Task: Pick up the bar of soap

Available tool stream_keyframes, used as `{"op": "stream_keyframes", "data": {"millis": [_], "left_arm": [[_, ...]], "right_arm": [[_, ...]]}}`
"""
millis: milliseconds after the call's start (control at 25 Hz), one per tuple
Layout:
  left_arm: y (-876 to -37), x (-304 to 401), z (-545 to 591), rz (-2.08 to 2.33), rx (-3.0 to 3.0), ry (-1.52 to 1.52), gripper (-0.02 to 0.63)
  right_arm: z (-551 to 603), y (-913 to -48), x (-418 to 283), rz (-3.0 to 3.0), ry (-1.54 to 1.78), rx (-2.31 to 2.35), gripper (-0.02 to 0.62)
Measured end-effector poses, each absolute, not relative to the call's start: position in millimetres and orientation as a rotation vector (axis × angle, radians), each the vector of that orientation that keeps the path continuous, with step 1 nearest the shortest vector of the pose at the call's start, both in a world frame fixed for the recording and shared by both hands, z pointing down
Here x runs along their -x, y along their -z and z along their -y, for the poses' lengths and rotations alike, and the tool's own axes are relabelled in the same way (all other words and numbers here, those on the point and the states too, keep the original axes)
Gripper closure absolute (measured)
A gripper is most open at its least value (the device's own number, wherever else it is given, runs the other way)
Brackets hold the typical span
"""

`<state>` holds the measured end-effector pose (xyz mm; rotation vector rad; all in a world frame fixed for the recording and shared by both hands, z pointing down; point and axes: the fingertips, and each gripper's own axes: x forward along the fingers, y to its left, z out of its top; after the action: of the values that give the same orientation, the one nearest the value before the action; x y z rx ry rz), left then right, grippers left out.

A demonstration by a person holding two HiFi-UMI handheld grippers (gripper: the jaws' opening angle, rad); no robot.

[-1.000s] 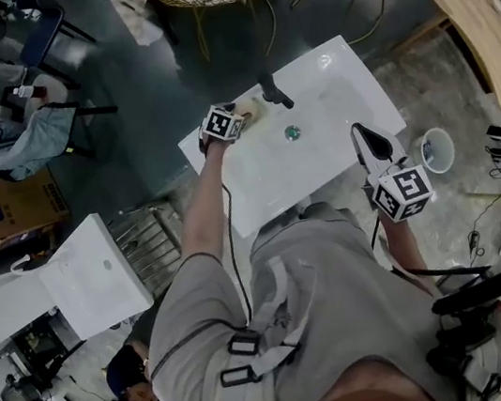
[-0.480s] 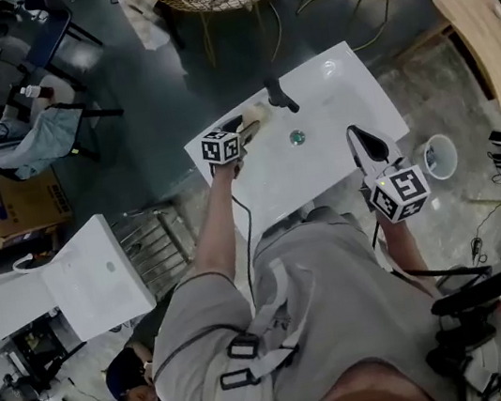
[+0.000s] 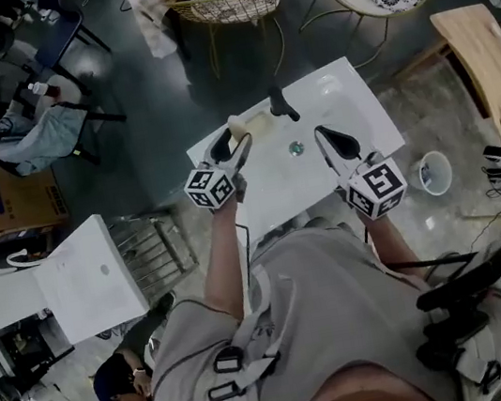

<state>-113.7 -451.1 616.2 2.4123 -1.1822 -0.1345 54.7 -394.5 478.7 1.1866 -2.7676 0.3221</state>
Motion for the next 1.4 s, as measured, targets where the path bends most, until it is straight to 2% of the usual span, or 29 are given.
{"op": "stream_keyframes", "data": {"millis": [440,680,1400], "left_arm": [[-447.0,136.9,359.2,1.489,-2.61,0.259,0.367],[-387.5,148.5,309.5,1.607,-2.657,0.356,0.366],[-376.7,165.4,286.3,1.639,-2.682,0.327,0.365]], "right_arm": [[371.4,-439.2,15.1,2.902,-0.124,-0.948,0.594],[352.5,-423.4,43.7,2.943,-0.043,-0.875,0.594],[334.8,-414.3,69.6,2.932,-0.03,-0.849,0.595]]}}
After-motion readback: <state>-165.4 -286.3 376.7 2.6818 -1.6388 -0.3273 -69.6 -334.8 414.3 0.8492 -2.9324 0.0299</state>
